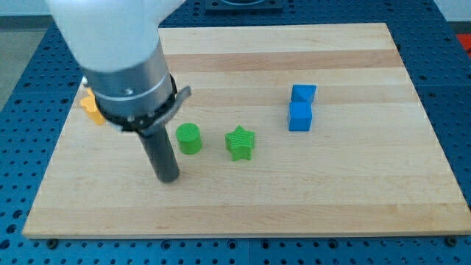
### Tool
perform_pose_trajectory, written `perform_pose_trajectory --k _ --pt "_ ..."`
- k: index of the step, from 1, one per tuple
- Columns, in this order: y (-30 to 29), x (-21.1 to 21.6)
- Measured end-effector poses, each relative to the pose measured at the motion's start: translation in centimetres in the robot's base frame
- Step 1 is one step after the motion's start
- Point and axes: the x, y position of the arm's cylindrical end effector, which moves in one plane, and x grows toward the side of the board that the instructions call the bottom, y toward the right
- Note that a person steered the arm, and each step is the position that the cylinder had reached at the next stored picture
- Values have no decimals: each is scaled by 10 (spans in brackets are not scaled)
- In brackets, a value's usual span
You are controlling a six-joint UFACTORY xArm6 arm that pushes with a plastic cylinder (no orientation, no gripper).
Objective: Move the green star closer to the green circle
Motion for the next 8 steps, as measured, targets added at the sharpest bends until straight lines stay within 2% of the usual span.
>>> perform_pose_trajectory --k 2,3,6,7,8 --pt "69 -60" --pt "92 -69" --pt "75 1" --pt "87 26" --pt "129 36"
